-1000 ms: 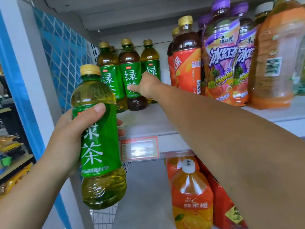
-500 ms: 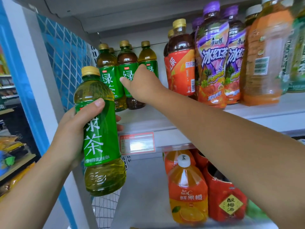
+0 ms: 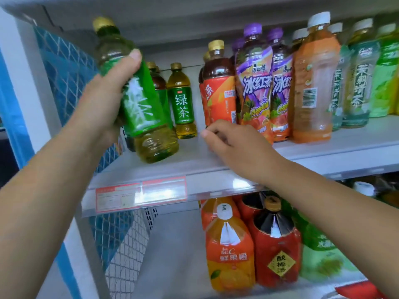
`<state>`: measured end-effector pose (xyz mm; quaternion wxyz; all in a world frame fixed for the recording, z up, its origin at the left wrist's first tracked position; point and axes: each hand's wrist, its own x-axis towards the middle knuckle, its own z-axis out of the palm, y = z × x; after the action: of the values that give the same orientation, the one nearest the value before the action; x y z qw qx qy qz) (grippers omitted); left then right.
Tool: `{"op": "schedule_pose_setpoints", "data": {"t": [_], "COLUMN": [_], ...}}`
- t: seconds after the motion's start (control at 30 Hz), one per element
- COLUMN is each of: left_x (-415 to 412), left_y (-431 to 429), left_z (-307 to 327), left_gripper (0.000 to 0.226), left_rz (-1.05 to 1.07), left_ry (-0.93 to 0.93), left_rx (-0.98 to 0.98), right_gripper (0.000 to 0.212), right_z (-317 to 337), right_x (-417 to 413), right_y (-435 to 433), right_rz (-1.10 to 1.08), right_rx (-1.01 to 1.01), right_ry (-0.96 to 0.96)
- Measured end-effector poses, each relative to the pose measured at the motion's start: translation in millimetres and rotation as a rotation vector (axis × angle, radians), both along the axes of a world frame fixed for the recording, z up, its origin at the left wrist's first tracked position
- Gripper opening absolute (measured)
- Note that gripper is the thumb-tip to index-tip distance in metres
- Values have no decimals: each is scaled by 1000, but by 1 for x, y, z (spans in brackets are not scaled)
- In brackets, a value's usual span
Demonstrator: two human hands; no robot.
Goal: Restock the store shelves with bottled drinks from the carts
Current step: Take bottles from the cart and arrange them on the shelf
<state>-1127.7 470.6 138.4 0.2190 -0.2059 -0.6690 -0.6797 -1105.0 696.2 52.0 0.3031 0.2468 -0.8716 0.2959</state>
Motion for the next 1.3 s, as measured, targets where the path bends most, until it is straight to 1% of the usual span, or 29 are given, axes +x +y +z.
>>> {"op": "schedule_pose_setpoints", "data": {"t": [0.07,0.1,0.2,0.23,0.33,0.37,0.43,0.5,0.53,0.57,0.6,0.67,0.7,0.73,0.77,0.8,0.83,0.9,0.97,1.07,1.13,1.2,1.3], "left_x": [-1,-2,-13,-18,-22,-23,-21,-18,-14,-12,-6,10,19,27,36,43,47,47,45,41,38,37,36], "left_y": [15,22,34,34,36,36,38,35,32,28,23,8,-4,-15,-26,-36,-43,-53,-55,-55,-57,-59,-61], "left_z": [-3,-7,-17,-20,-21,-22,-20,-19,-19,-20,-23,-38,-49,-59,-68,-74,-81,-91,-97,-103,-106,-107,-107], "left_gripper": [38,37,37,40,57,55,44,37,36,42,51,65,62,50,34,24,23,25,24,25,28,33,35], "left_rz": [26,7,7,0,-14,-24,-49,-77,-84,-68,-3,245,347,398,400,384,357,309,286,314,330,331,331], "left_ry": [30,10,-36,-57,-35,-29,-30,-35,-49,-65,-84,-58,1,66,113,133,150,174,208,245,254,259,259], "left_rx": [15,-1,-37,-40,-75,-105,-159,-237,-289,-358,-451,-644,-722,-773,-797,-821,-842,-830,-774,-714,-711,-713,-731], "right_gripper": [35,36,39,41,49,51,55,56,56,58,60,62,64,66,68,69,69,65,65,76,79,79,79], "right_z": [1,2,3,3,4,5,11,21,26,29,31,33,34,36,37,38,40,44,49,53,53,52,50], "right_x": [-4,-6,-9,-9,-8,-7,-6,-7,-11,-16,-25,-46,-54,-61,-66,-72,-77,-82,-86,-91,-98,-106,-113], "right_y": [-1,-2,-3,-3,-7,-10,-15,-26,-34,-43,-51,-66,-71,-74,-75,-76,-75,-76,-78,-84,-85,-87,-89], "right_rz": [37,36,5,-10,-51,-53,-42,23,66,91,94,55,29,-1,-30,-57,-86,-138,-193,-208,-246,-286,-286], "right_rx": [-79,-85,-58,-43,10,16,-4,-48,-77,-100,-117,-130,-126,-121,-127,-142,-147,-138,-95,-85,-95,-112,-191], "right_ry": [-47,-61,-86,-98,-115,-115,-119,-205,-249,-273,-270,-264,-276,-293,-323,-356,-393,-434,-454,-482,-497,-515,-542]}}
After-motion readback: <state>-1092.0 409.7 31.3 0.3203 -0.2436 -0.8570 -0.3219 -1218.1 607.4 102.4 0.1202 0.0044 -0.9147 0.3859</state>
